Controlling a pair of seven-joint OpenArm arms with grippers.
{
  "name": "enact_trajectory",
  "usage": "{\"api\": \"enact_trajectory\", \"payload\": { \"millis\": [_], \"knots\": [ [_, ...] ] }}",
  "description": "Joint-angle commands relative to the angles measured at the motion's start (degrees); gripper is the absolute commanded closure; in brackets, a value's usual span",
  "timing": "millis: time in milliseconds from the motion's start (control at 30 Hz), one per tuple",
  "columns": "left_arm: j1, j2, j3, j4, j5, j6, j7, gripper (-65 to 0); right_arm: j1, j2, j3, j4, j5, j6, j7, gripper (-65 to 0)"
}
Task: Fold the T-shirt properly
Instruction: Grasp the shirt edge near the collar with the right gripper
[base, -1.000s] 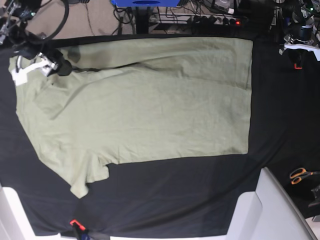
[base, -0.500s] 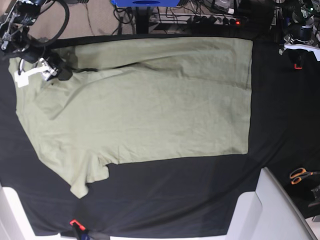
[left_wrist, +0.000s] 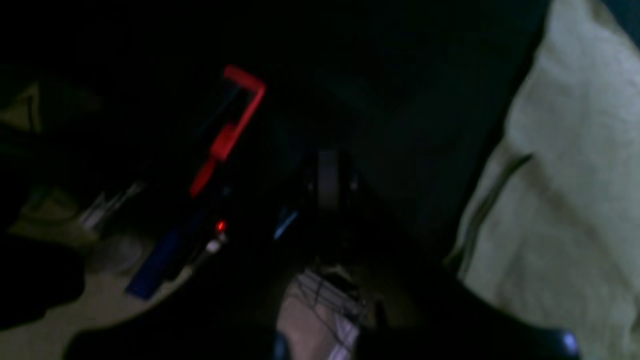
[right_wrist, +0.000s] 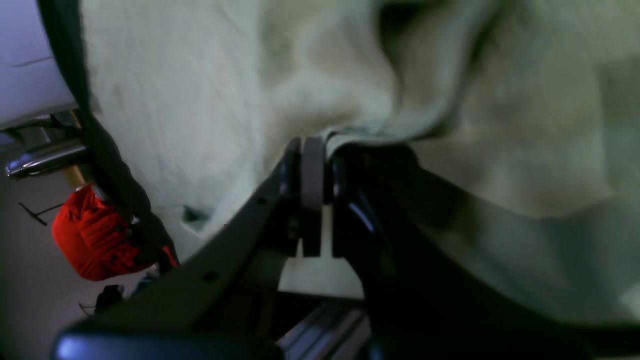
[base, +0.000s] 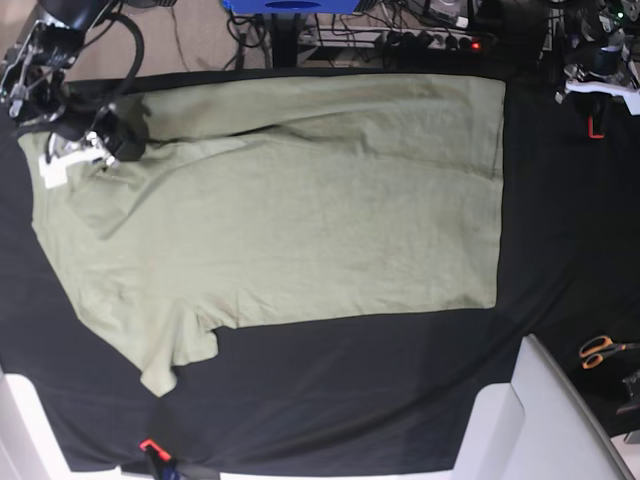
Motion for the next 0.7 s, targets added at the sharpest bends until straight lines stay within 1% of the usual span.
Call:
{"api": "enact_trajectory", "payload": {
  "millis": [0,67,167,200,267,333,567,600,633,667],
  "knots": [
    [0.3,-1.0,-0.6,0.9,-0.3,-0.2,-1.3,0.0,1.6,0.5,0.1,0.8,1.2,0.3,-0.9,-0.6],
    [0.3,-1.0,-0.6,0.9,-0.3,-0.2,-1.3,0.0,3.5,0.4,0.1,0.8,1.2,0.2,-2.6,-0.6],
    [0.3,-1.0,-0.6,1.0,-0.3,-0.2,-1.3,0.0,5.8,0.3,0.1,0.7,1.2,0.2,-3.1,-0.6],
    [0.3,-1.0,-0.6,1.0,-0.3,-0.2,-1.3,0.0,6.4,0.2,0.1,0.7,1.2,-0.3,-3.1,-0.6],
    [0.3,-1.0,-0.6,1.0,-0.3,-0.2,-1.3,0.0,7.4,0.2,0.1,0.7,1.2,-2.5,-2.7,-0.6],
    [0.3,-1.0,-0.6,1.0,-0.3,-0.2,-1.3,0.0,8.4,0.3,0.1,0.0,1.2,-3.8,-2.6,-0.8],
    [0.3,-1.0,-0.6,1.0,-0.3,-0.2,-1.3,0.0,12.3,0.4,0.1,-7.3,1.2,-4.0,-3.0,-1.7],
    [0.3,-1.0,-0.6,1.0,-0.3,-0.2,-1.3,0.0,12.7,0.4,0.1,-8.3,1.2,-4.0,-3.0,-2.1],
    [0.3,-1.0,-0.6,1.0,-0.3,-0.2,-1.3,0.0,13.1,0.4,0.1,-9.1,1.2,-4.1,-3.0,-4.1],
    [0.3,-1.0,-0.6,1.0,-0.3,-0.2,-1.3,0.0,13.4,0.4,0.1,-9.6,1.2,-4.1,-3.0,-8.0]
  ]
}}
